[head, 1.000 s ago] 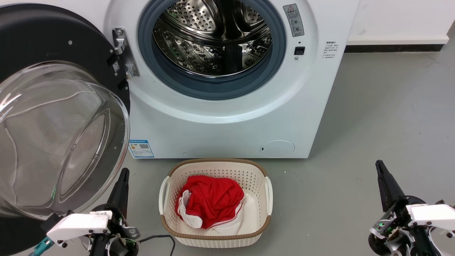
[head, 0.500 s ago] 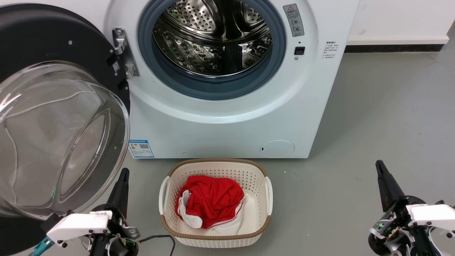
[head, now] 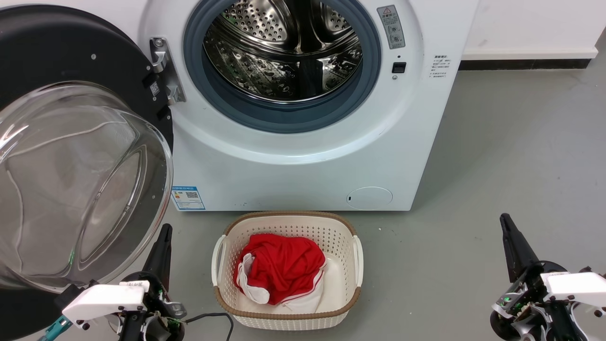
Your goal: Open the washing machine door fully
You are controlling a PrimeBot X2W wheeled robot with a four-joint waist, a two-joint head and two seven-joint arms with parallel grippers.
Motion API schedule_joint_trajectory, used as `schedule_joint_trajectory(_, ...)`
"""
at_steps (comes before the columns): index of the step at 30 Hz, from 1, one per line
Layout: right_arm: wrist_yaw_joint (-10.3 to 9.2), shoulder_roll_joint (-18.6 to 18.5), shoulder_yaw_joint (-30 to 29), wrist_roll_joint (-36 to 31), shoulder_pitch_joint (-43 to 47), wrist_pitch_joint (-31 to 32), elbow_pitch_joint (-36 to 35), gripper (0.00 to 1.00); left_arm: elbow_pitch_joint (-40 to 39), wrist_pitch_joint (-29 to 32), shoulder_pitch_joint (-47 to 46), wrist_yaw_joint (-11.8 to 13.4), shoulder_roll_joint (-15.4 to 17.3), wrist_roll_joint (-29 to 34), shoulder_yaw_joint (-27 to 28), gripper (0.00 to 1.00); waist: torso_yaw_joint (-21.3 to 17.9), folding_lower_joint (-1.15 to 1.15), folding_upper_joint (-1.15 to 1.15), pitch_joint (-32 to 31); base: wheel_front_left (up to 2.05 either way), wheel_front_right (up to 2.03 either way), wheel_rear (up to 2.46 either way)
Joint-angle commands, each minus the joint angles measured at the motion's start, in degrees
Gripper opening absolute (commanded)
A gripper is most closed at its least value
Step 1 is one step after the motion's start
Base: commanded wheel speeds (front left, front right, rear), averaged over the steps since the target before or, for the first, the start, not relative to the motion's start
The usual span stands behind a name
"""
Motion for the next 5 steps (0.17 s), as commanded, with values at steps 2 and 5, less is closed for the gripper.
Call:
schedule_joint_trajectory(2,0.00,0.12,-0.19,-0.31,-0.65,0.25,0.10,0.00,0.02,0.17,-0.42,-0.25,-0.07,-0.06,0.18,0.00,0.00,0.00,0.00,0.00,0.00,0.00,0.00)
schedule_joint_trajectory(5,0.00,0.15,-0.24,-0.38,-0.66,0.26,0.10,0.00,0.02,0.17,-0.42,-0.25,-0.07,-0.06,0.18,0.00,0.00,0.00,0.00,0.00,0.00,0.00,0.00)
